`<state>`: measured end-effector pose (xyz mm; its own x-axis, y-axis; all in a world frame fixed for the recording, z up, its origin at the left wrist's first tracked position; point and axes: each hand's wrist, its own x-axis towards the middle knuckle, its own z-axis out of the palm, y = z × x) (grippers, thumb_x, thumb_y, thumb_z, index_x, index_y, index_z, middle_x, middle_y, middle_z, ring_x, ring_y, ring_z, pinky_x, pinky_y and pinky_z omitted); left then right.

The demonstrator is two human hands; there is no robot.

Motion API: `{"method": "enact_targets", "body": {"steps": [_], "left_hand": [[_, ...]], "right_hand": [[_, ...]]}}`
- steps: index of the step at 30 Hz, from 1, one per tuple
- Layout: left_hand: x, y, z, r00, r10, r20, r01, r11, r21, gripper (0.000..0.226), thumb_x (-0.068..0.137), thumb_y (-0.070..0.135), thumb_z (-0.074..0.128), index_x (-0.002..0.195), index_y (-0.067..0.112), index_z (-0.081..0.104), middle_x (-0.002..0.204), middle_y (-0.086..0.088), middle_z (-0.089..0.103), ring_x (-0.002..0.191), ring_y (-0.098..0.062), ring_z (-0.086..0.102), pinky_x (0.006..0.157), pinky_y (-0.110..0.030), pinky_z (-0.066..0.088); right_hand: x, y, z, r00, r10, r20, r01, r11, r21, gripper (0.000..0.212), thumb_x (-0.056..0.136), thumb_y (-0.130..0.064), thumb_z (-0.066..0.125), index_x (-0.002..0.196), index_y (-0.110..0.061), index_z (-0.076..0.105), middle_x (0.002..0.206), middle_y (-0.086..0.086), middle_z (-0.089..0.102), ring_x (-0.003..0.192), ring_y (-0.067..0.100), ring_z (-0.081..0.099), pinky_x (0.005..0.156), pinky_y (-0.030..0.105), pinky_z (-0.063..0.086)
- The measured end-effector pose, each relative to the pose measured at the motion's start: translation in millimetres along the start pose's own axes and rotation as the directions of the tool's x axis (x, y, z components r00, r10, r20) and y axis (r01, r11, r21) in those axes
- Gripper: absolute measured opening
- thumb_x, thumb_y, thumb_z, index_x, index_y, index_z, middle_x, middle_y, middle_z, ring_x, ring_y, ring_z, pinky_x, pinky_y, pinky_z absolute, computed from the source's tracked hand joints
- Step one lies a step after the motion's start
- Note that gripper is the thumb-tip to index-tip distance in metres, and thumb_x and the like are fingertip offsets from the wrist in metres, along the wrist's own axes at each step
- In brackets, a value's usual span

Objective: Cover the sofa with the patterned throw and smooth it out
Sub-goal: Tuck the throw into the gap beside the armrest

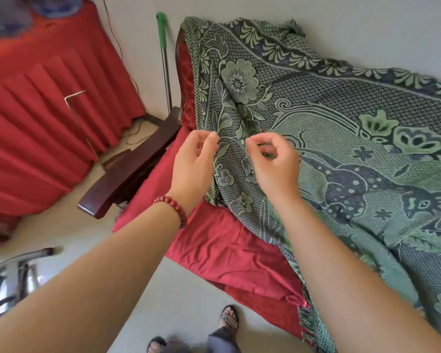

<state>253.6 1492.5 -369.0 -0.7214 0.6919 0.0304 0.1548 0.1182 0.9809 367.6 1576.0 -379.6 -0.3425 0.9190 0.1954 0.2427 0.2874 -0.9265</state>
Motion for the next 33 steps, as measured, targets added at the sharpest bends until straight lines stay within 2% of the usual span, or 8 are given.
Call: {"method": "enact_targets", "body": {"steps": [3, 6, 8, 13, 17, 21, 26, 33], "left_hand": [[19, -10, -8, 0.999, 0.029, 0.033, -0.029, 1.0, 0.002, 0.019, 0.09, 0.033, 0.049, 0.089, 0.018, 0.06, 0.079, 0.011, 0.062, 0.075, 0.002, 0.059, 0.08, -0.028, 0.05], [41, -20, -19, 0.997, 0.019, 0.071, -0.019, 1.0, -0.007, 0.021, 0.086, 0.038, 0.049, 0.088, 0.02, 0.06, 0.08, 0.011, 0.063, 0.077, -0.003, 0.058, 0.083, -0.035, 0.05], [55, -28, -30, 0.994, 0.023, 0.103, -0.022, 1.0, -0.01, 0.023, 0.085, 0.038, 0.049, 0.088, 0.019, 0.061, 0.08, 0.011, 0.062, 0.078, -0.007, 0.058, 0.083, -0.038, 0.05], [85, -60, -68, 0.976, 0.044, 0.214, -0.039, 0.999, -0.029, 0.027, 0.087, 0.037, 0.047, 0.093, 0.014, 0.061, 0.082, 0.009, 0.061, 0.08, -0.008, 0.057, 0.079, -0.029, 0.047], [102, -87, -98, 0.942, 0.06, 0.33, -0.047, 0.998, -0.047, 0.023, 0.093, 0.034, 0.047, 0.092, 0.015, 0.06, 0.082, 0.008, 0.061, 0.08, -0.008, 0.057, 0.075, -0.019, 0.045], [106, -117, -106, 0.911, 0.052, 0.409, -0.041, 0.999, -0.035, 0.019, 0.097, 0.028, 0.047, 0.094, 0.015, 0.06, 0.084, 0.008, 0.062, 0.083, -0.008, 0.059, 0.073, -0.015, 0.042], [104, -179, -96, 0.904, 0.053, 0.425, -0.022, 0.997, -0.078, 0.021, 0.097, 0.029, 0.046, 0.097, 0.013, 0.06, 0.086, 0.005, 0.062, 0.085, -0.008, 0.059, 0.073, -0.012, 0.042], [106, -326, -50, 0.912, 0.11, 0.395, -0.075, 0.992, -0.103, 0.017, 0.086, 0.04, 0.049, 0.086, 0.025, 0.058, 0.082, 0.006, 0.061, 0.078, -0.007, 0.055, 0.077, -0.03, 0.044]], "right_hand": [[11, 7, 20, 1.0, 0.028, -0.001, -0.028, 1.0, 0.009, 0.006, 0.084, -0.025, 0.068, 0.087, -0.02, 0.066, 0.088, -0.002, 0.068, 0.077, 0.006, 0.062, 0.064, 0.012, 0.044], [21, 8, 41, 0.999, 0.034, -0.042, -0.034, 0.999, -0.003, 0.011, 0.084, -0.027, 0.068, 0.09, -0.017, 0.067, 0.09, -0.003, 0.068, 0.079, 0.007, 0.062, 0.068, 0.018, 0.049], [23, 8, 60, 0.996, 0.035, -0.078, -0.037, 0.999, -0.015, 0.012, 0.084, -0.027, 0.068, 0.09, -0.017, 0.067, 0.09, -0.003, 0.068, 0.079, 0.007, 0.062, 0.067, 0.017, 0.047], [8, 7, 112, 0.977, 0.069, -0.204, -0.077, 0.997, -0.031, 0.009, 0.085, -0.024, 0.068, 0.089, -0.017, 0.068, 0.091, -0.001, 0.069, 0.079, 0.006, 0.062, 0.064, 0.005, 0.04], [-11, 8, 156, 0.939, 0.078, -0.335, -0.094, 0.995, -0.032, 0.007, 0.083, -0.019, 0.069, 0.088, -0.014, 0.068, 0.092, 0.002, 0.069, 0.081, 0.01, 0.063, 0.064, 0.003, 0.04], [-27, 24, 185, 0.904, 0.151, -0.4, -0.156, 0.988, 0.021, 0.005, 0.083, -0.02, 0.07, 0.087, -0.019, 0.066, 0.094, 0.001, 0.068, 0.083, 0.011, 0.063, 0.065, 0.006, 0.043], [-41, 86, 209, 0.886, 0.143, -0.44, -0.148, 0.989, 0.025, 0.006, 0.083, -0.019, 0.07, 0.087, -0.017, 0.066, 0.093, 0.003, 0.068, 0.08, 0.012, 0.064, 0.065, 0.006, 0.042], [-60, 244, 249, 0.872, 0.09, -0.481, -0.083, 0.996, 0.035, 0.011, 0.083, -0.02, 0.069, 0.091, -0.012, 0.067, 0.092, 0.0, 0.069, 0.079, 0.01, 0.065, 0.069, 0.011, 0.046]]}}
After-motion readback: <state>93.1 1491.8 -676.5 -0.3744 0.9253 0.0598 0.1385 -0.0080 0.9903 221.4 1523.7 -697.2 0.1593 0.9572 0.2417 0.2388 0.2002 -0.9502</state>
